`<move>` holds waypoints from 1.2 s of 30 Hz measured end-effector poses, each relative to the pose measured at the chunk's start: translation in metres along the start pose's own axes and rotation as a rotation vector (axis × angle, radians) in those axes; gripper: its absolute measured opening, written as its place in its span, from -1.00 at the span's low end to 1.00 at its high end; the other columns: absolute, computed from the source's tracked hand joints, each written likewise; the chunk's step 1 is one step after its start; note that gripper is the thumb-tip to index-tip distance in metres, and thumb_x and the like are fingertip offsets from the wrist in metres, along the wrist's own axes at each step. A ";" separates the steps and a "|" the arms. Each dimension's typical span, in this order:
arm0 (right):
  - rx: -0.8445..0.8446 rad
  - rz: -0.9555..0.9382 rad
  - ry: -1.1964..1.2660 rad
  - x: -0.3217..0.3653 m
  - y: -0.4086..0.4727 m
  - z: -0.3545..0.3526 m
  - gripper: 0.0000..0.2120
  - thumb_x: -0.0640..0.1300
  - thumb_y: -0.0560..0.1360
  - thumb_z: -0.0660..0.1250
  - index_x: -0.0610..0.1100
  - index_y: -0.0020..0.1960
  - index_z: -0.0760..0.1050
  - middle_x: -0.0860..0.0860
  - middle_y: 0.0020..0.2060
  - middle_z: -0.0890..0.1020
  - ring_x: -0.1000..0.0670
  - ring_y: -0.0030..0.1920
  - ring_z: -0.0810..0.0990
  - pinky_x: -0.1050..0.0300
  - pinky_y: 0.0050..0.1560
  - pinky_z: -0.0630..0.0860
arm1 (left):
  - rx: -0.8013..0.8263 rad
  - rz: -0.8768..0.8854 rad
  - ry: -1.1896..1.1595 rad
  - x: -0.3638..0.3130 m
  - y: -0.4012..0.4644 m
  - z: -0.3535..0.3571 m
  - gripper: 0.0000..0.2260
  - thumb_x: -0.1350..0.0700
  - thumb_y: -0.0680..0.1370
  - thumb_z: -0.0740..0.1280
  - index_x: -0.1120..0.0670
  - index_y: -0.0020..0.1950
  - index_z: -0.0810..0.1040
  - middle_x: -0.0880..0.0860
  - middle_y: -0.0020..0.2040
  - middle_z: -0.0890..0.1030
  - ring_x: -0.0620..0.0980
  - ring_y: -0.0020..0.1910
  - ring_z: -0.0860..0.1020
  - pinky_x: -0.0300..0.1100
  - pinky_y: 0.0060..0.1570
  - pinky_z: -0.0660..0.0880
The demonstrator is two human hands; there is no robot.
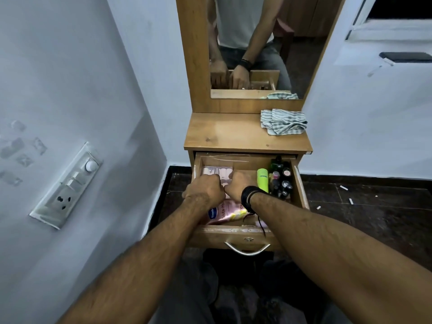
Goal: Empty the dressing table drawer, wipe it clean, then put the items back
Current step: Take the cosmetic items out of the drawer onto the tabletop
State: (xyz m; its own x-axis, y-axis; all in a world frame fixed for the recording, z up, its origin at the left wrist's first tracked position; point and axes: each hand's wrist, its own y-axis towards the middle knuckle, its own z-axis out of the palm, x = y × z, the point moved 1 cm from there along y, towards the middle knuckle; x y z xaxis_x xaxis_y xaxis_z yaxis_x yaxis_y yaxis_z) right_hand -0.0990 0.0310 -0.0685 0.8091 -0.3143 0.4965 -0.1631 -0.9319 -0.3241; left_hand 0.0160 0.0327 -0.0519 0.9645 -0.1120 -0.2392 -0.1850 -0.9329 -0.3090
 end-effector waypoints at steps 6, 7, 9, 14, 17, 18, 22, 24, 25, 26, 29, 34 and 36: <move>0.080 0.084 0.103 -0.002 0.022 0.008 -0.75 -0.07 0.52 0.32 -0.22 0.07 0.62 -0.18 0.02 0.67 -0.21 0.01 0.64 0.00 -0.02 0.58 | -0.010 0.032 0.019 0.005 0.008 0.005 -0.75 -0.11 0.59 0.19 -0.02 0.14 0.53 0.05 0.02 0.60 0.12 -0.03 0.59 0.15 0.04 0.60; 0.087 0.088 0.139 -0.002 0.026 0.007 -0.74 -0.09 0.53 0.32 -0.24 0.11 0.61 -0.18 0.04 0.67 -0.20 0.01 0.63 0.02 -0.03 0.57 | -0.013 0.038 0.021 0.005 0.008 0.006 -0.76 -0.10 0.59 0.19 -0.02 0.13 0.52 0.05 0.01 0.60 0.12 -0.03 0.59 0.15 0.03 0.60; 0.113 0.115 0.250 -0.001 0.032 0.004 -0.73 -0.17 0.52 0.32 -0.29 0.17 0.57 -0.16 -0.02 0.65 -0.14 -0.09 0.58 0.10 -0.17 0.49 | -0.019 0.047 0.010 0.007 0.008 0.006 -0.77 -0.12 0.59 0.19 -0.04 0.10 0.52 0.03 -0.02 0.60 0.11 -0.06 0.59 0.14 -0.01 0.61; 0.225 0.253 0.456 -0.004 0.039 -0.011 -0.74 -0.21 0.51 0.38 -0.20 0.18 0.49 -0.06 -0.21 0.51 -0.03 -0.30 0.53 0.20 -0.42 0.41 | -0.014 0.103 0.002 0.012 0.006 0.007 -0.75 -0.12 0.61 0.19 -0.03 0.18 0.51 -0.01 -0.10 0.55 0.05 -0.10 0.59 0.13 -0.04 0.62; 0.210 0.287 0.510 -0.007 0.042 -0.012 -0.85 -0.19 0.50 0.38 -0.20 0.05 0.54 -0.06 -0.24 0.53 -0.01 -0.35 0.51 0.20 -0.40 0.40 | -0.021 0.125 -0.003 0.014 0.003 0.005 -0.77 -0.11 0.62 0.22 -0.03 0.17 0.51 -0.05 -0.12 0.52 0.01 -0.10 0.58 0.13 -0.03 0.63; 0.202 0.289 0.522 -0.008 0.042 -0.012 -0.85 -0.18 0.50 0.37 -0.19 0.04 0.57 -0.06 -0.25 0.55 -0.01 -0.35 0.52 0.18 -0.40 0.40 | -0.031 0.134 0.011 0.014 0.001 0.003 -0.77 -0.10 0.62 0.23 -0.02 0.18 0.52 -0.05 -0.10 0.53 0.00 -0.09 0.57 0.13 -0.02 0.63; 0.241 0.281 0.637 -0.003 0.034 -0.014 -0.80 -0.23 0.52 0.33 -0.20 0.13 0.57 -0.10 -0.22 0.67 -0.04 -0.36 0.61 0.23 -0.52 0.37 | -0.073 0.151 0.121 0.020 -0.004 -0.003 -0.63 -0.15 0.60 0.25 -0.02 0.33 0.48 0.05 0.22 0.55 0.08 0.17 0.51 0.20 0.13 0.56; 0.200 0.246 0.625 0.000 0.028 -0.020 -0.79 -0.22 0.49 0.35 -0.22 0.12 0.57 -0.10 -0.25 0.68 -0.02 -0.42 0.58 0.23 -0.54 0.33 | -0.072 0.172 0.159 0.026 -0.005 -0.006 -0.53 -0.25 0.58 0.23 -0.05 0.40 0.42 0.04 0.35 0.47 0.10 0.27 0.45 0.22 0.18 0.52; 0.179 0.225 0.612 0.001 0.025 -0.024 -0.79 -0.21 0.47 0.36 -0.22 0.09 0.59 -0.10 -0.24 0.68 -0.01 -0.42 0.55 0.22 -0.53 0.31 | -0.072 0.192 0.176 0.030 -0.006 -0.008 -0.48 -0.31 0.56 0.21 -0.06 0.43 0.40 0.03 0.38 0.44 0.10 0.28 0.43 0.22 0.19 0.50; 0.169 0.207 0.611 0.001 0.023 -0.028 -0.79 -0.19 0.46 0.37 -0.21 0.07 0.60 -0.12 -0.21 0.71 -0.02 -0.41 0.55 0.22 -0.51 0.31 | -0.079 0.221 0.194 0.035 -0.007 -0.010 -0.41 -0.37 0.54 0.18 -0.08 0.46 0.37 0.04 0.41 0.42 0.11 0.29 0.42 0.21 0.21 0.49; 0.173 0.206 0.672 0.002 0.016 -0.047 -0.79 -0.16 0.44 0.38 -0.23 0.03 0.63 -0.19 -0.18 0.72 -0.03 -0.50 0.41 0.21 -0.46 0.25 | -0.111 0.299 0.207 0.049 -0.012 -0.022 -0.28 -0.47 0.48 0.16 -0.12 0.53 0.26 0.03 0.47 0.36 0.11 0.35 0.41 0.16 0.24 0.49; 0.200 0.204 0.890 0.021 0.014 -0.082 -0.82 -0.27 0.49 0.27 -0.26 -0.01 0.63 -0.15 -0.25 0.63 0.02 -0.46 0.35 0.20 -0.35 0.19 | -0.225 0.310 -0.054 0.059 -0.003 -0.052 -0.37 -0.24 0.55 0.36 -0.07 0.56 0.29 0.06 0.51 0.37 0.14 0.30 0.53 0.04 0.23 0.52; 0.191 0.187 0.945 0.029 0.022 -0.087 -0.75 -0.27 0.50 0.25 -0.26 0.09 0.65 -0.15 -0.22 0.62 0.02 -0.43 0.35 0.20 -0.34 0.21 | -0.259 0.282 -0.232 0.056 0.006 -0.064 -0.42 -0.14 0.53 0.44 -0.05 0.50 0.38 0.08 0.44 0.48 0.11 0.23 0.57 -0.02 0.18 0.54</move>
State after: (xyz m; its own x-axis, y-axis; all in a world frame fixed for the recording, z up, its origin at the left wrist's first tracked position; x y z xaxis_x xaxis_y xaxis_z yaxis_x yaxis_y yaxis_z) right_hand -0.1283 -0.0139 0.0085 -0.0189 -0.5467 0.8371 -0.0809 -0.8337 -0.5463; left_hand 0.0809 -0.0013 -0.0080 0.8095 -0.3223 -0.4907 -0.3531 -0.9351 0.0316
